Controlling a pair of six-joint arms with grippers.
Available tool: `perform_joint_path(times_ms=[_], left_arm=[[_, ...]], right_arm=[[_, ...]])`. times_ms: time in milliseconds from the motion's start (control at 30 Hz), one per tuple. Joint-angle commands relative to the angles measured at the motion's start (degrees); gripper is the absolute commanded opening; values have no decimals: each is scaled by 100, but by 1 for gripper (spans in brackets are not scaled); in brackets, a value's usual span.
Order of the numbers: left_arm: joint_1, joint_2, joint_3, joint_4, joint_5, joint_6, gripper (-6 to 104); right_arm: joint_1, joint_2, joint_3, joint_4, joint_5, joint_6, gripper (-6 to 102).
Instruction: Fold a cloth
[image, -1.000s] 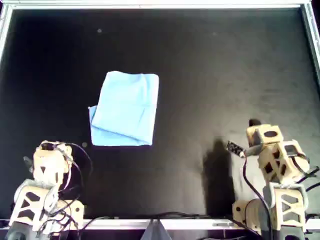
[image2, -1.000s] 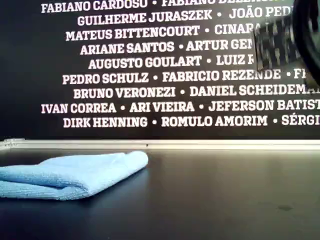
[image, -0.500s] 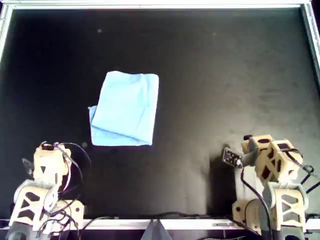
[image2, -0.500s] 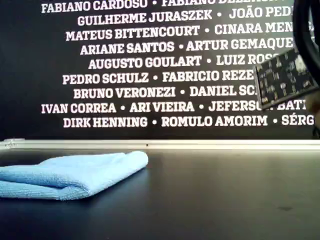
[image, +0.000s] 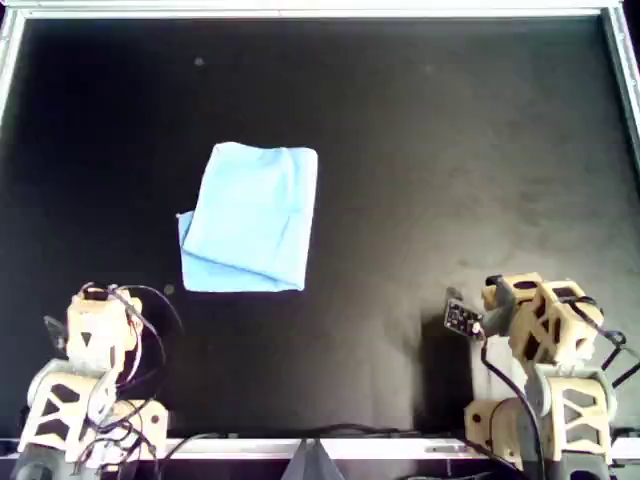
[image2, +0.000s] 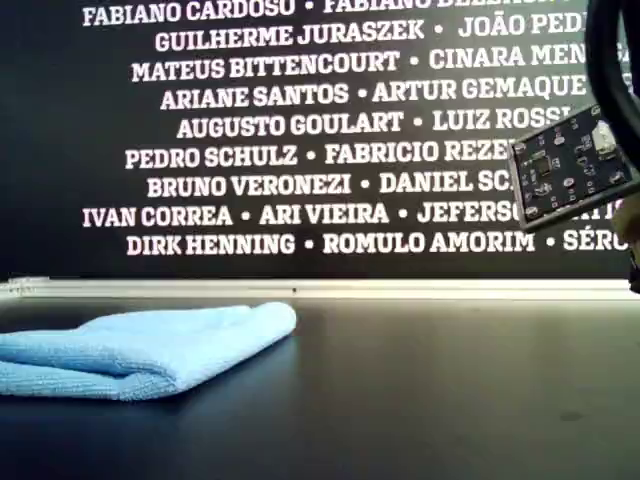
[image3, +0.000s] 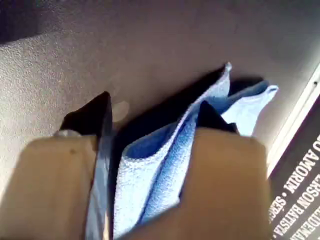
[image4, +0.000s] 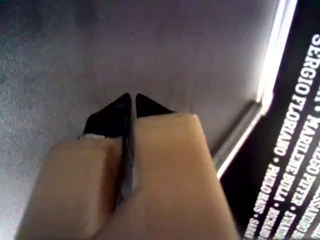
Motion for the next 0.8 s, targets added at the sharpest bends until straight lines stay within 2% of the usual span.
perform_joint_path(times_ms=[0, 767], left_arm=[[132, -9, -53, 0, -35, 18, 60], [97, -9, -53, 0, 44, -18, 60]], right_arm=[[53, 44, 53, 88, 0, -9, 2], [44, 44, 53, 79, 18, -9, 2]])
